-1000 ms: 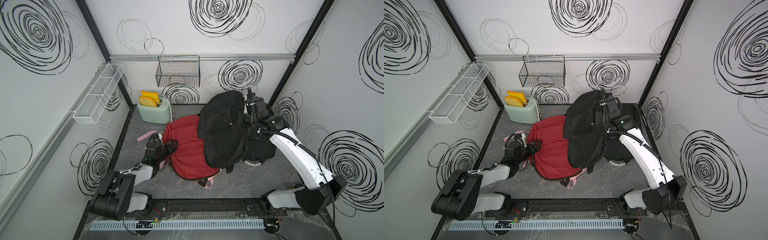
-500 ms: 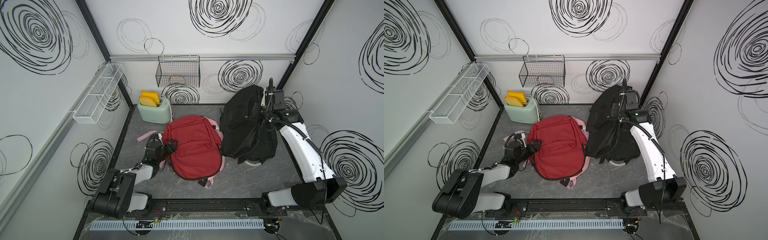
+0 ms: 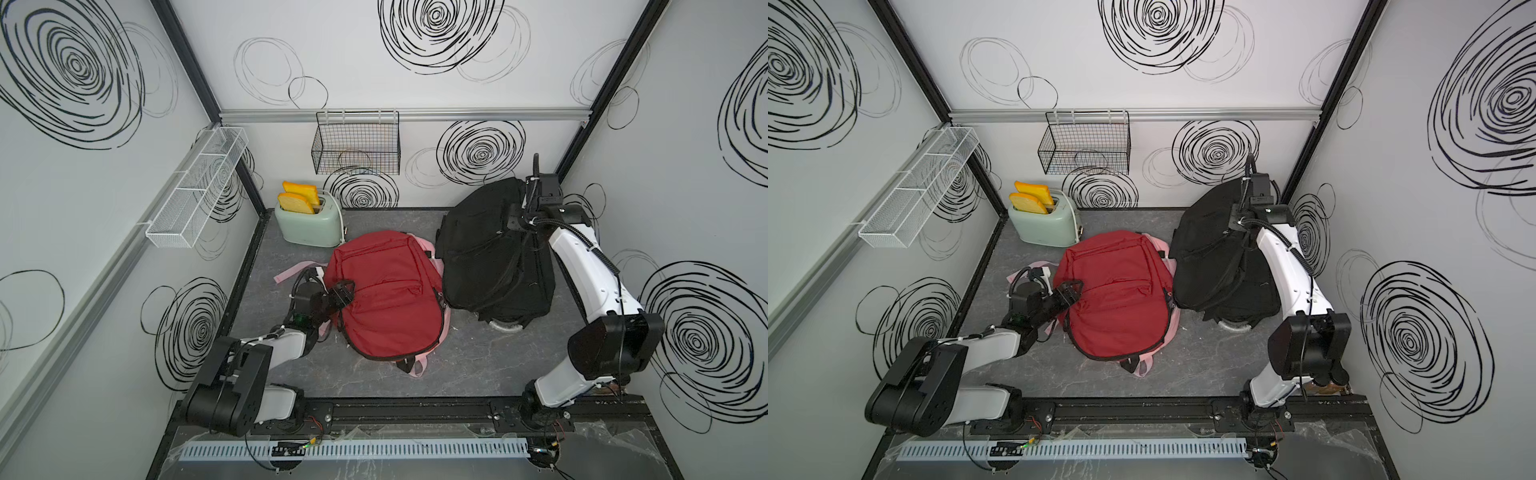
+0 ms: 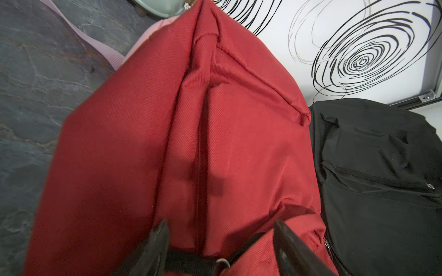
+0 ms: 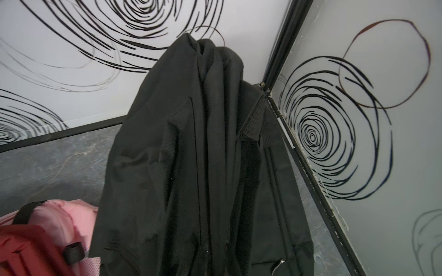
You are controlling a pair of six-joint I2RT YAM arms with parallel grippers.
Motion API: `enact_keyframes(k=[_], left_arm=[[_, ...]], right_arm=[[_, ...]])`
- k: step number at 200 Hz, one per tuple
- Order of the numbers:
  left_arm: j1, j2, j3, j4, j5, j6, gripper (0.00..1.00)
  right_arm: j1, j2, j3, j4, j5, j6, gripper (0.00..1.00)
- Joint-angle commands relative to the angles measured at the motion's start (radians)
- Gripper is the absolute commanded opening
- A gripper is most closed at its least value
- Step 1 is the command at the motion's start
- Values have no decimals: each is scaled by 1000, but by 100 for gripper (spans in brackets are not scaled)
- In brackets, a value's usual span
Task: Zip up the backpack
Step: Place the backpack on the backpack.
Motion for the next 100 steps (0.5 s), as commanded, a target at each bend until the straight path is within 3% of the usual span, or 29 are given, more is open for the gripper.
enact_keyframes(k=[1,28,54,100], left_arm=[[19,4,-25,-30,-13,-6,73],[21,-8,-31,-21,-13,-8,73],[22,-18,-33,-25,-13,-3,73],[25,-36,-34,-41,-22,5,73]], right_arm=[[-34,7,17,22,101,13,0],[-52,25,12,30,125,30,0],[-56,53,21,35,156,42,12],[-70,103,34,30,189,64,55]])
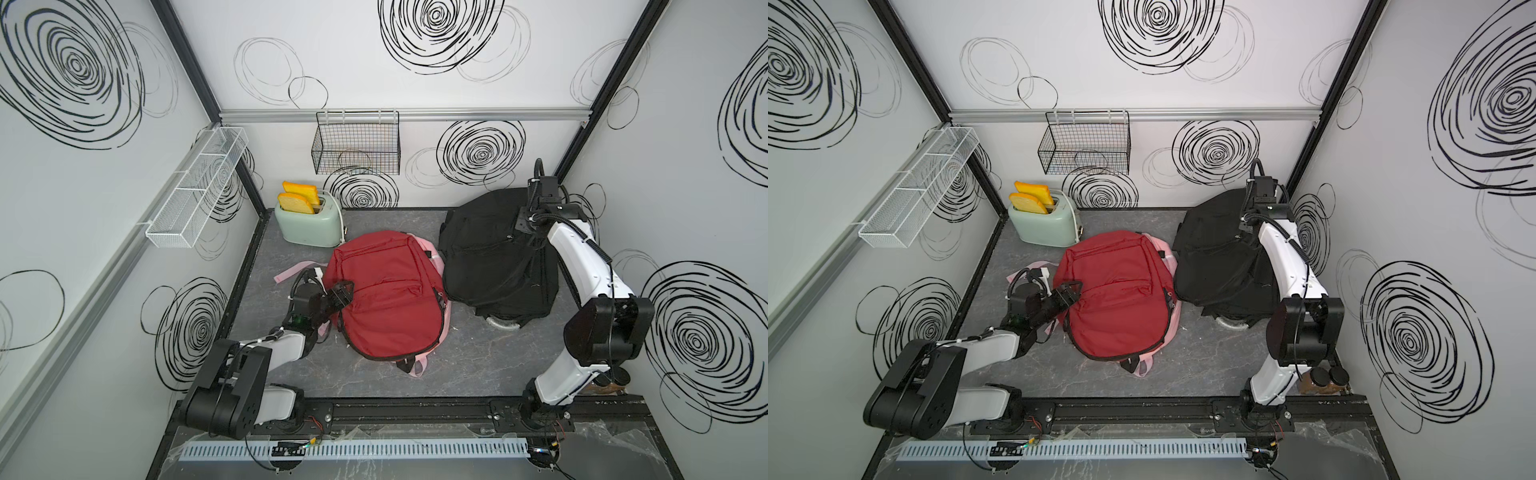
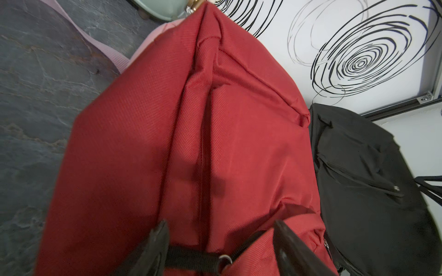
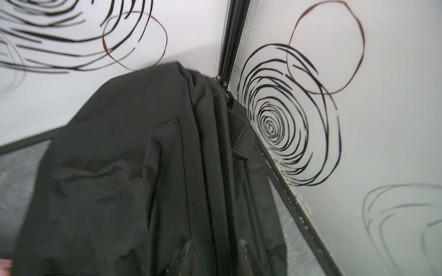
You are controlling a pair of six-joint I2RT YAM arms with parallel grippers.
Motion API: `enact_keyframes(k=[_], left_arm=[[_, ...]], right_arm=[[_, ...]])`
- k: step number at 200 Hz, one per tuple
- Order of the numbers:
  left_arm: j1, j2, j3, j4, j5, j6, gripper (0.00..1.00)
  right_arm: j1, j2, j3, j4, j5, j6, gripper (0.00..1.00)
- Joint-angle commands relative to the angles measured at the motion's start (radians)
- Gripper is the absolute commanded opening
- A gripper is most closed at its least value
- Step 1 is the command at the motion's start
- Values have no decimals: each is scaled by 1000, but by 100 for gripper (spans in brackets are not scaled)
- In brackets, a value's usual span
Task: Zip up the backpack
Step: Place the backpack on the backpack.
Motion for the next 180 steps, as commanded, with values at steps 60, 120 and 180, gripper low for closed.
enact_keyframes(k=[60,120,180], left_arm=[[17,-45,-17,-70,-47,15,73],[-55,-251,11,-322,-308,79,74],[-66,-350,0,-407,-415,73,80]], right_arm=[[111,-62,-7,64,19,44,66],[317,-146,-326,376,-504,24,66],[401,-162,-500,496,-675,63,65]])
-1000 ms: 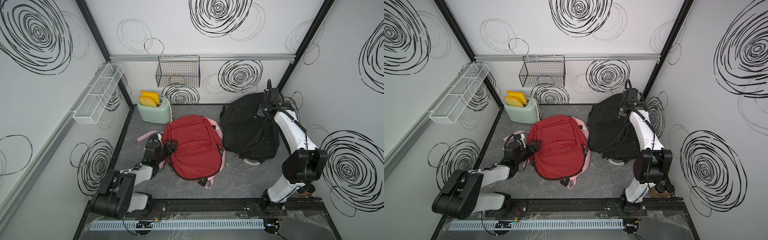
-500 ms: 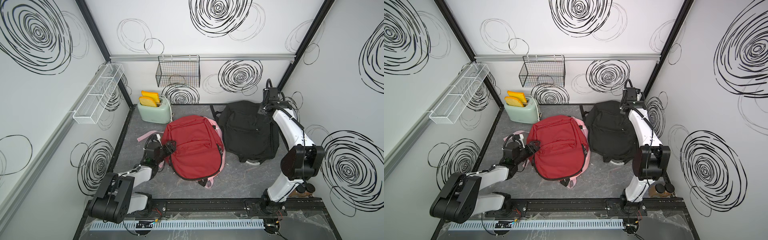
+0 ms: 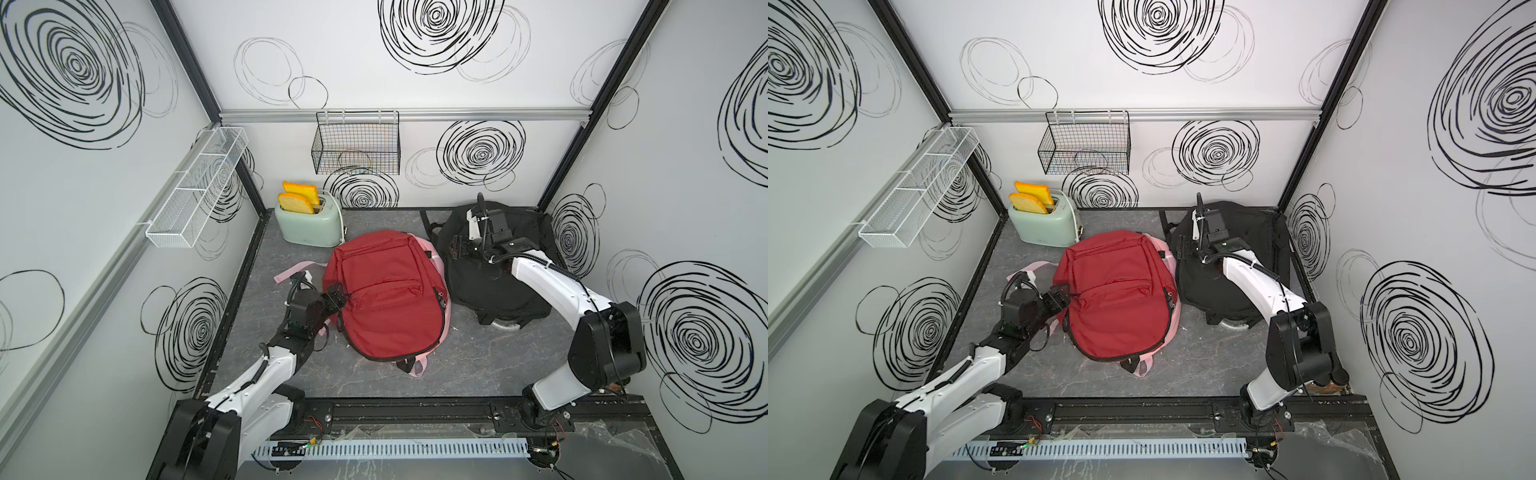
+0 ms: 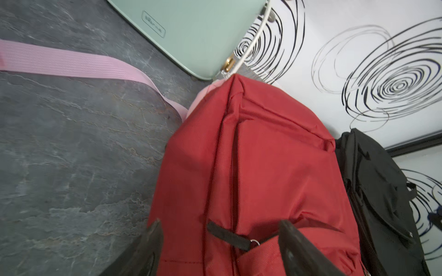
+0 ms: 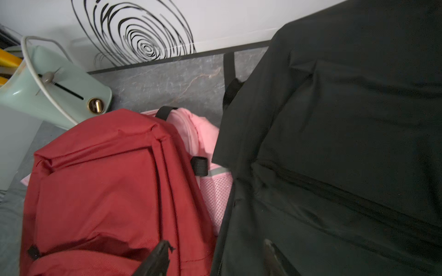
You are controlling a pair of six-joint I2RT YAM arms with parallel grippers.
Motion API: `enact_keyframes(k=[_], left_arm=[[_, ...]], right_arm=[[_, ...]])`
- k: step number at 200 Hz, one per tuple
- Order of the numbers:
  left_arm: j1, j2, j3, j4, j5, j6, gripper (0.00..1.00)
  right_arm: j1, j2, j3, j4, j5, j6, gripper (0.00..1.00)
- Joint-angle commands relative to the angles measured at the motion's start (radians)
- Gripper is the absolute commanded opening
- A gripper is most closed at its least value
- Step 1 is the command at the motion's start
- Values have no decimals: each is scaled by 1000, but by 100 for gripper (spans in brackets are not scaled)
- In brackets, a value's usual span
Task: Zip up the backpack
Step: Place the backpack on the backpack.
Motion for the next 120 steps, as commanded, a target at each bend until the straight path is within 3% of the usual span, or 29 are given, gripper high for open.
enact_keyframes(k=[1,31,120], left_arm=[[10,17,1,-30,-53,-2,80],[66,84,-22,13,17,-40,80],[158,327,-91,358,311,-133,79]], right_arm=[[56,-22,-35,97,-96,21,65],[142,8,-65,123,-38,25,65],[224,102,-81,192,66,32,63]])
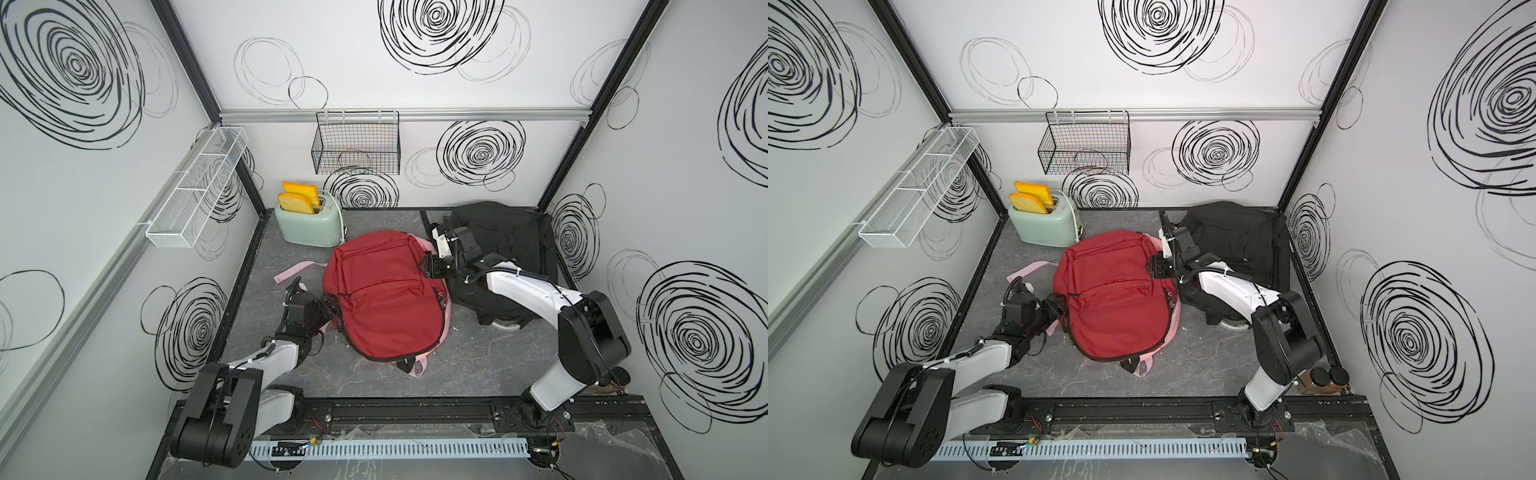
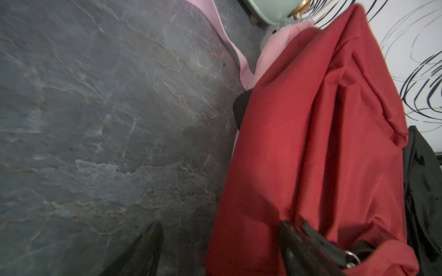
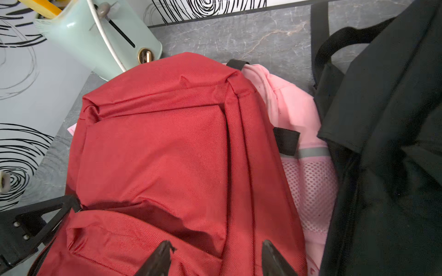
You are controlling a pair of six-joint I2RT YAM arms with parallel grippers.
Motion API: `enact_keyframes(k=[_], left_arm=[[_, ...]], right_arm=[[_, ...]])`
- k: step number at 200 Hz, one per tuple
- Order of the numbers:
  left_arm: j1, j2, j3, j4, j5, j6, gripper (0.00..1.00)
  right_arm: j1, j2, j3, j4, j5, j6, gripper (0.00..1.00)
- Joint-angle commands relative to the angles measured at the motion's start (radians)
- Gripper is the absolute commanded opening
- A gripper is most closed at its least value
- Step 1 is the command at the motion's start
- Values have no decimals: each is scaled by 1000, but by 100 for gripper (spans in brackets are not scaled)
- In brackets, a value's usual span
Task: Zip up the backpack
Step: Place the backpack on the backpack, then zip the zipper on the backpack.
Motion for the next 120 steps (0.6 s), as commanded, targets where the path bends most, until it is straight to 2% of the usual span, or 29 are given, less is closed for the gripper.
enact_keyframes(k=[1,31,47,62,73,88,120], left_arm=[[15,39,-14,170,96,-48,79],[21,50,-22,201,115,-55,72],[23,43,-24,211,124,-56,58],[23,30,-26,212,131,-56,50],[24,15,-29,210,131,-54,49],[26,-10,-34,202,124,-53,46],[42,-45,-56,217,126,-63,35]], right_arm=[[28,16,-12,34,61,1,63],[30,46,-9,35,95,-8,59],[30,63,-5,33,121,-9,57],[38,70,12,15,156,-14,56],[55,66,32,6,187,-26,56],[101,67,87,-25,234,-52,56],[248,141,282,-134,396,-157,57]])
